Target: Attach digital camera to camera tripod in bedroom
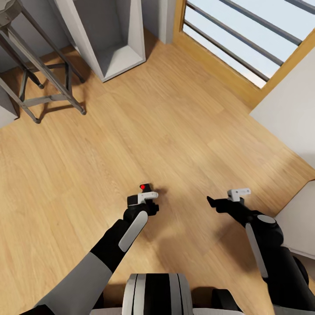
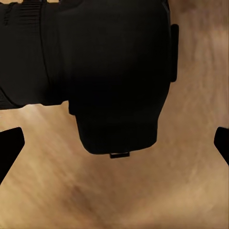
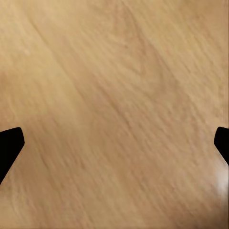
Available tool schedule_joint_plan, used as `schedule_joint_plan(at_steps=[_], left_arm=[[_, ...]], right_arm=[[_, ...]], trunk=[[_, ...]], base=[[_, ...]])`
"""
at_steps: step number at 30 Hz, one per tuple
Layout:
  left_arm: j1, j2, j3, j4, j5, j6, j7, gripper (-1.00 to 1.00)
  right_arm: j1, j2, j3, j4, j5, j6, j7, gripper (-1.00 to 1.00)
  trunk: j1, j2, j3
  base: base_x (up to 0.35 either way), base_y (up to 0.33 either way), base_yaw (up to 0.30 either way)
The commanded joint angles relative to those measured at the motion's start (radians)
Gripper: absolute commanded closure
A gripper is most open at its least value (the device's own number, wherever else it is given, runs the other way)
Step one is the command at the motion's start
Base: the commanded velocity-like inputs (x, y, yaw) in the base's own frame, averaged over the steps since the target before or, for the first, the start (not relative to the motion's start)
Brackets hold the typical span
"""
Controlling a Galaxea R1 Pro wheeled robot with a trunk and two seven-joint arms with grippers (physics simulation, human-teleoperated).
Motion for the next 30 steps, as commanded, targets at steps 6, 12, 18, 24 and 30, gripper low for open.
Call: schedule_joint_plan(at_steps=[6,12,18,24,30], left_arm=[[0.000,0.001,-0.002,-0.008,0.010,0.000,0.010,-1.00],[0.000,0.000,-0.003,-0.055,0.010,0.002,0.025,-1.00],[-0.002,0.000,-0.003,-0.104,0.011,0.009,0.053,-1.00],[-0.002,0.002,-0.002,-0.111,0.010,0.010,0.058,-1.00],[-0.002,0.003,-0.002,-0.112,0.010,0.011,0.060,-1.00]], right_arm=[[-0.023,-0.009,-0.001,0.000,0.000,0.015,0.041,-1.00],[-0.021,-0.011,-0.001,0.000,0.001,0.016,0.047,-1.00],[-0.018,-0.010,-0.002,0.000,0.001,0.016,0.048,-1.00],[-0.015,-0.010,-0.003,0.000,0.001,0.016,0.048,-1.00],[-0.014,-0.011,-0.005,0.000,0.001,0.016,0.048,-1.00]], trunk=[[0.000,0.000,-0.001],[0.000,0.000,-0.001],[0.002,-0.001,-0.020],[0.005,-0.003,-0.043],[0.008,-0.004,-0.066]], base=[[0.000,0.000,0.000],[0.000,0.000,0.000],[0.000,0.000,0.000],[0.000,0.000,0.000],[0.000,0.000,0.000]])
